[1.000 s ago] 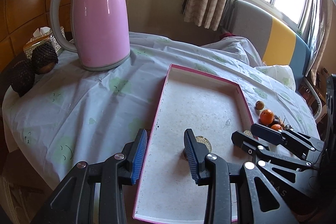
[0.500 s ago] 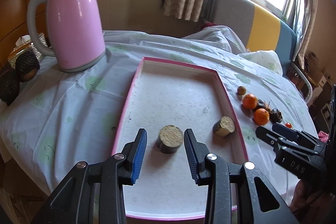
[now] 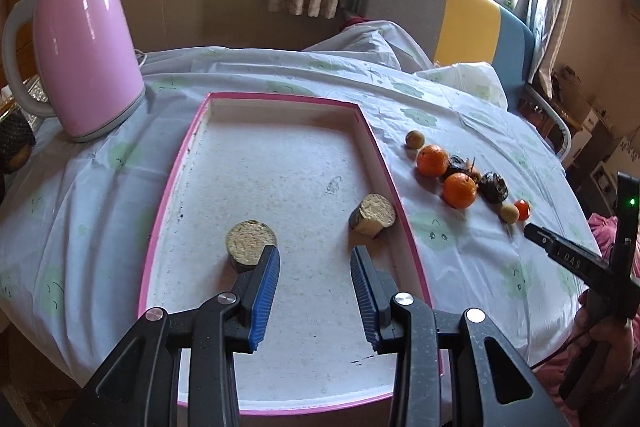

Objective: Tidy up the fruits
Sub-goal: 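Grasp the red cherry tomato with the right tool while the left tool moves toward the tan ball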

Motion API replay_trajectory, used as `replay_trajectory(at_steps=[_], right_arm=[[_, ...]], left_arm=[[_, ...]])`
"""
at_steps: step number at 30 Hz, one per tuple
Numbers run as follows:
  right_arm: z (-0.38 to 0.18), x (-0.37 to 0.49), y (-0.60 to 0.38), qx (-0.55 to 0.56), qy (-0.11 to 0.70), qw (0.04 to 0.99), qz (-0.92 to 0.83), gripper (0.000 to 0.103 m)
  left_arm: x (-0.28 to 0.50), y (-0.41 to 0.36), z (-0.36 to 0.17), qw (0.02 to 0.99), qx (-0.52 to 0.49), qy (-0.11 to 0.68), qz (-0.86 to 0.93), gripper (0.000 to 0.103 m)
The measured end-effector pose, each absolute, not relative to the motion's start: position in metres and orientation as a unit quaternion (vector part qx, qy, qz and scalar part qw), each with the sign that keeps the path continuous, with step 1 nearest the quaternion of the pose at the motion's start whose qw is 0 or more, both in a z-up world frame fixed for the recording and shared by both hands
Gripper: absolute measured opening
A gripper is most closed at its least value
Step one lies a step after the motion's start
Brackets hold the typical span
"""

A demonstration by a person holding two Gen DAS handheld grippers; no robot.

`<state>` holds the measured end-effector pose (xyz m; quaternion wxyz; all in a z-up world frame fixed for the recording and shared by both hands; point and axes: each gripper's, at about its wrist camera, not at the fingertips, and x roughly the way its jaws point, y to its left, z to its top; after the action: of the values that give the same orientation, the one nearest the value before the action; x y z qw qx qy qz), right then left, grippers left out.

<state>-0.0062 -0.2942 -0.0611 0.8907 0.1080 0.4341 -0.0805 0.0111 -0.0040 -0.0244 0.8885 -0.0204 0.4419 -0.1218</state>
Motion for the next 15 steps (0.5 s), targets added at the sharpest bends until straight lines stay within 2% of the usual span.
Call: replay_trajectory(at_steps=[7,15], right_arm=[[-0.067,-0.007,-0.317,0.108,0.432,0.889,-0.106,0.019],[-0.066,0.013,-0.333,0.135,0.424,0.89,-0.099,0.019]], left_arm=[[0.01,-0.025,-0.025,0.884,0.007,0.442,-0.151,0.037],[0.01,-0.047,-0.025,0.876,0.022,0.445,-0.184,0.037]])
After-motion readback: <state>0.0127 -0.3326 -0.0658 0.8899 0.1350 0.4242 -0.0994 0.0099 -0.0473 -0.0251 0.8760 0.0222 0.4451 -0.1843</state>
